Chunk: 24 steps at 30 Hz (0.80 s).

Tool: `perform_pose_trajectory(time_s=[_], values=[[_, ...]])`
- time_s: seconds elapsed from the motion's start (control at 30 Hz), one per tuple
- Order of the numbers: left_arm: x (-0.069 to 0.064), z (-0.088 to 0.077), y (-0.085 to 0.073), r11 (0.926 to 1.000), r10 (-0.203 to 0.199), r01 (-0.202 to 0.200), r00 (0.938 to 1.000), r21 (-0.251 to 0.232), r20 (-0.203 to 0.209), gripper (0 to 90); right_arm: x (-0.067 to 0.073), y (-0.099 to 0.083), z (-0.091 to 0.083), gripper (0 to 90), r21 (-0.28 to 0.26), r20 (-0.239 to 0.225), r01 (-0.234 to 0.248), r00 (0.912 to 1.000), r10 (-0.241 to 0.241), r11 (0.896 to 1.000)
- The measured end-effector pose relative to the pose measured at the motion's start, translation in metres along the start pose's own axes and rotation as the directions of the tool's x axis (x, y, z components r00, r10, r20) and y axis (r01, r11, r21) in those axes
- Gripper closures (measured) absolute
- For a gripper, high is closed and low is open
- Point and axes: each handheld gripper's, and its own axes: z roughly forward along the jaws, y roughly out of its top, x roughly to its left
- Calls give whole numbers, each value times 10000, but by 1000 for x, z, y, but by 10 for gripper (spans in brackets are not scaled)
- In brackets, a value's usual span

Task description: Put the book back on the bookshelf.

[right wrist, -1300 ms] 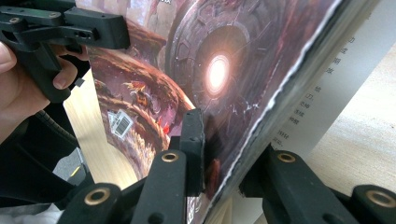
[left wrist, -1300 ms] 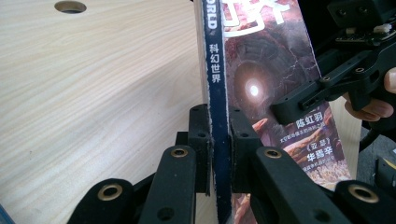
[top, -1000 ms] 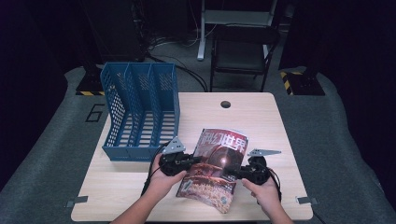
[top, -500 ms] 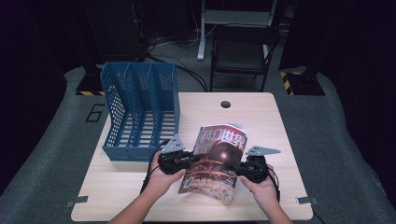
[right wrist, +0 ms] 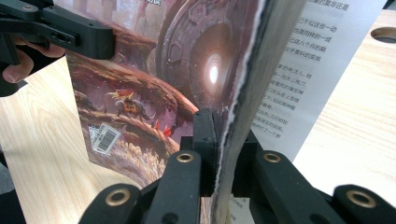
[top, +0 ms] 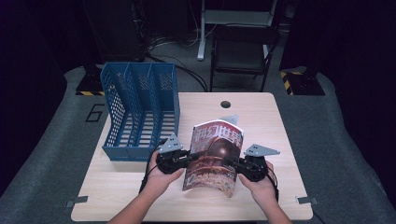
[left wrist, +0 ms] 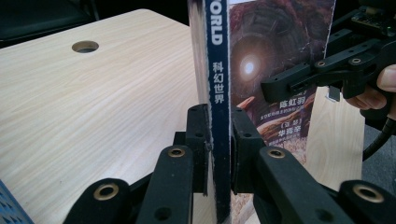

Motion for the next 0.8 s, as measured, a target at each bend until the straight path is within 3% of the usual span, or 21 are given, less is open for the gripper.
perform_pose_trajectory(time_s=[0.13, 0.33, 0.8], values=[[-1, 1, -2, 9999, 148, -149, 9996, -34, -235, 815, -1, 0, 0, 845, -141, -107, -25, 9999, 24, 9999], [-3, 0, -3, 9994, 340, -341, 9993, -111, -134, 814, -3, -1, -1, 841, -171, -190, -81, 9998, 78, 9998], [-7, -2, -6, 9997, 151, -152, 9999, -213, -43, 822, -6, 1, -2, 825, -91, -520, -549, 9972, 543, 9985]])
